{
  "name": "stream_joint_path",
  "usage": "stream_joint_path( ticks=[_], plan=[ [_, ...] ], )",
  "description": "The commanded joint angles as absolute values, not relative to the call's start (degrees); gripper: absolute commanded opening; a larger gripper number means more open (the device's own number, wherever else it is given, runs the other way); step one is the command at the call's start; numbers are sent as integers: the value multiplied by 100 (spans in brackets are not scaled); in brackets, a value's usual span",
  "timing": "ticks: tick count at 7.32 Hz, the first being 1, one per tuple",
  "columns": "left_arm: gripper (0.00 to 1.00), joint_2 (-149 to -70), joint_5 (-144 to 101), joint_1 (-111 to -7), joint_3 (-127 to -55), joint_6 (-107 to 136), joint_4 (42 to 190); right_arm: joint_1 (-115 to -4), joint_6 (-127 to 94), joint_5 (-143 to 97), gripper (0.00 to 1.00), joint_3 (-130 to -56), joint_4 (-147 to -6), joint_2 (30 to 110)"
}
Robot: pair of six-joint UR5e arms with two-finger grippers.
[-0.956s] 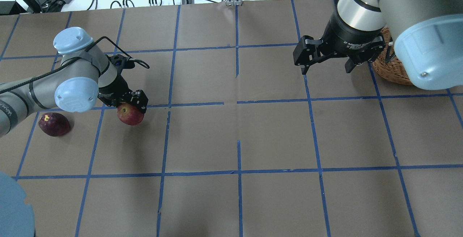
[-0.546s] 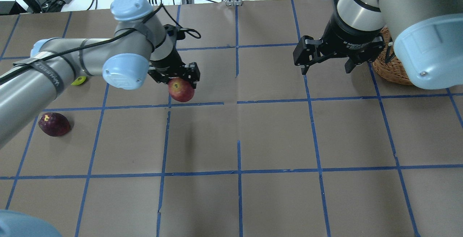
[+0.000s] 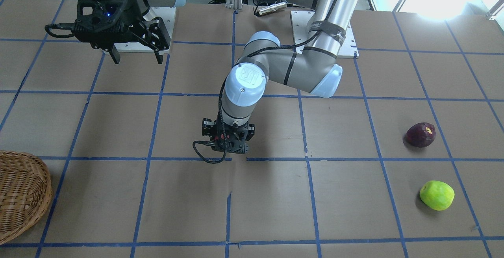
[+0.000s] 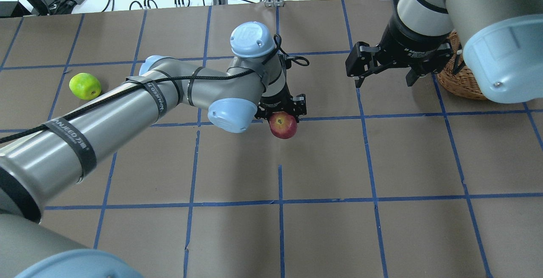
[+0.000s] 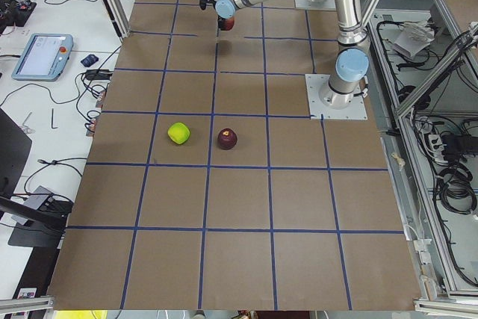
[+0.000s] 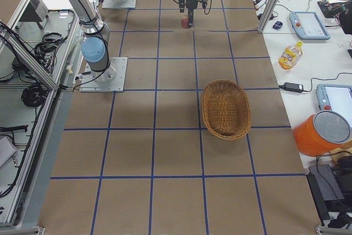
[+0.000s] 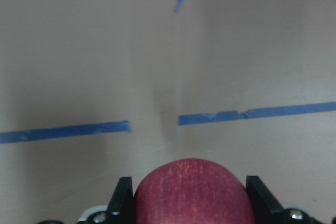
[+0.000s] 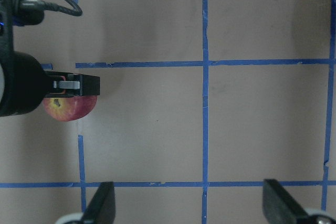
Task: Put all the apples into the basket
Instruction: 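Carry the red-yellow apple toward the right gripper and set it down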
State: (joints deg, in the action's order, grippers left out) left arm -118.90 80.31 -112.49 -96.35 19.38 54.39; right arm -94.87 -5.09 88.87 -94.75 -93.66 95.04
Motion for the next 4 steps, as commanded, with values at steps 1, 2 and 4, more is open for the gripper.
stream_joint_path(
  ticks=[1, 2, 4],
  plan=[
    [99, -12190, 8383, -11513, -9650, 2204, 5134, -9510, -510, 8886, 100, -9475, -9378, 9501],
    [100, -12138, 8385, -11488, -9572, 2284, 5107, -9518, -510, 8886, 100, -9475, -9369, 9484],
    [100, -11920, 8376, -11287, -9458, 2250, 5438, -9518, -510, 8895, 100, -9475, -9413, 9379]
  ],
)
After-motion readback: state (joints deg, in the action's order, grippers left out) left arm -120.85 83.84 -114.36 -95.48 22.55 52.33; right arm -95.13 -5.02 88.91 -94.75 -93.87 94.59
